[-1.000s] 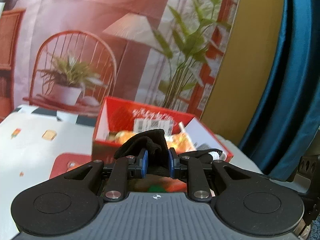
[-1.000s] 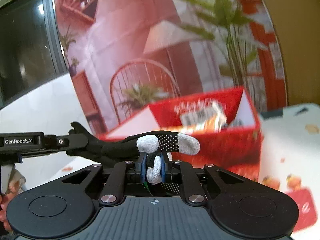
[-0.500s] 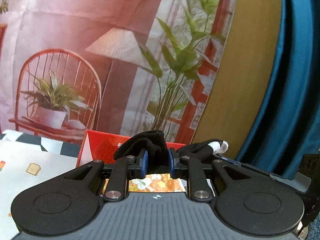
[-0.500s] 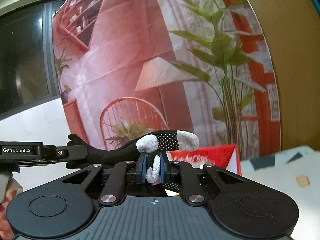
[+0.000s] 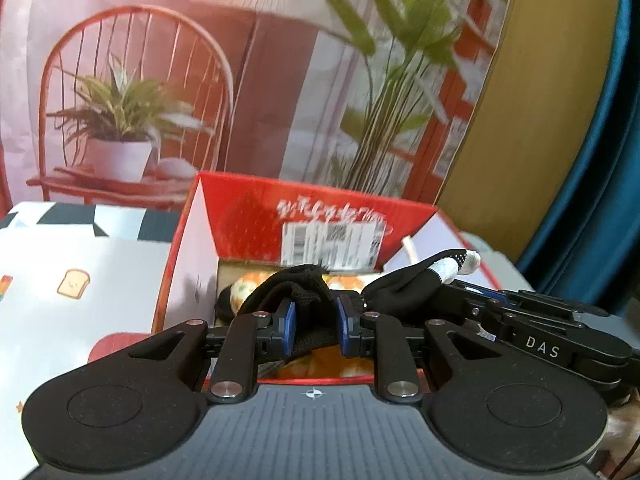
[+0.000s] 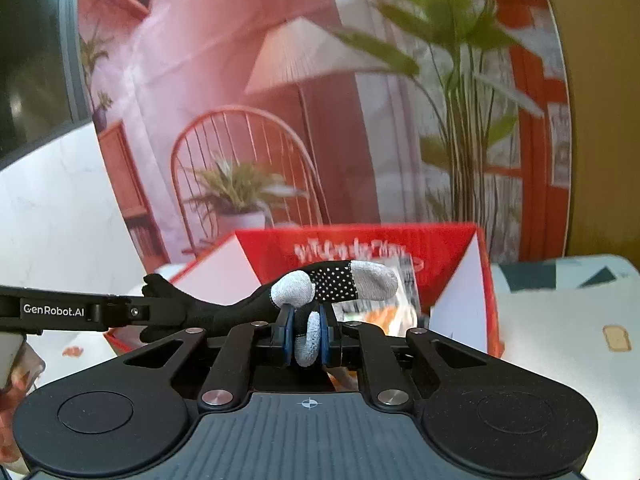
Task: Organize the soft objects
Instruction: 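Lift the black glove with both grippers and carry it over the box, then lower the glove into the box and open both grippers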
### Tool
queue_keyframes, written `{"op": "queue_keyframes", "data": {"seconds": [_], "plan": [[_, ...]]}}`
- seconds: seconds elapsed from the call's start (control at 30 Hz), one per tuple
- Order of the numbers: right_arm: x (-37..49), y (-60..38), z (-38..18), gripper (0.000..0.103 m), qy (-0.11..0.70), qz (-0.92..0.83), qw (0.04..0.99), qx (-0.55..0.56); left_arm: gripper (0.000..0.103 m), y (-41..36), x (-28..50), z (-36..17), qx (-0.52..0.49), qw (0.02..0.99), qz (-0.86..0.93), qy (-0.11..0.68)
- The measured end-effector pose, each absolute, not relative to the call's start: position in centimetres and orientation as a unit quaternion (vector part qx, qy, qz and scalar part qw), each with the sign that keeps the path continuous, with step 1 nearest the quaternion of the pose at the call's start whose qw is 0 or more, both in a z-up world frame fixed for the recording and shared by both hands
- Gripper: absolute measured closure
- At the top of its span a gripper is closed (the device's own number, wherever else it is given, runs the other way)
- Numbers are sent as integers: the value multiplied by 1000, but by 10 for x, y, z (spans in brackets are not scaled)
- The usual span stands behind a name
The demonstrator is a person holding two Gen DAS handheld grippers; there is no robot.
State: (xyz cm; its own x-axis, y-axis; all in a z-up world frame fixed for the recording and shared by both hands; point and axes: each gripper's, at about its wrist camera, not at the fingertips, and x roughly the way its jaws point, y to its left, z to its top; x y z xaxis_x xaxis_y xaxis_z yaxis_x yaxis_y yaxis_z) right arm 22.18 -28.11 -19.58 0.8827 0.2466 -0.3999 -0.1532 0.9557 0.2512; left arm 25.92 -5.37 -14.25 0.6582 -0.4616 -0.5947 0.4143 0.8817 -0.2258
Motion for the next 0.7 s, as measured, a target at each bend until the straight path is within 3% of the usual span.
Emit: {"op": "queue_keyframes", "data": {"seconds": [0.1, 0.17, 0.37, 0.47, 0.53, 0.7], "plan": [[223, -280, -204, 89, 235, 104, 960, 110, 74, -52, 261, -149, -22, 909, -241, 339], [222, -280, -207, 85, 237, 101, 960, 109, 57, -53, 261, -150, -13, 911, -241, 335], [213, -281, -206, 73, 226, 89, 966, 90, 28, -48, 255, -146, 0, 919, -237, 315], [203, -280, -204, 58, 215, 85, 969, 85, 17, -43, 247, -142, 6, 924, -229, 307], [195, -279, -202, 46, 207, 85, 971, 79, 12, -39, 241, -140, 3, 927, -225, 301], [171, -273, -198, 32, 187, 91, 976, 68, 10, -26, 215, -138, 5, 927, -232, 294]]}}
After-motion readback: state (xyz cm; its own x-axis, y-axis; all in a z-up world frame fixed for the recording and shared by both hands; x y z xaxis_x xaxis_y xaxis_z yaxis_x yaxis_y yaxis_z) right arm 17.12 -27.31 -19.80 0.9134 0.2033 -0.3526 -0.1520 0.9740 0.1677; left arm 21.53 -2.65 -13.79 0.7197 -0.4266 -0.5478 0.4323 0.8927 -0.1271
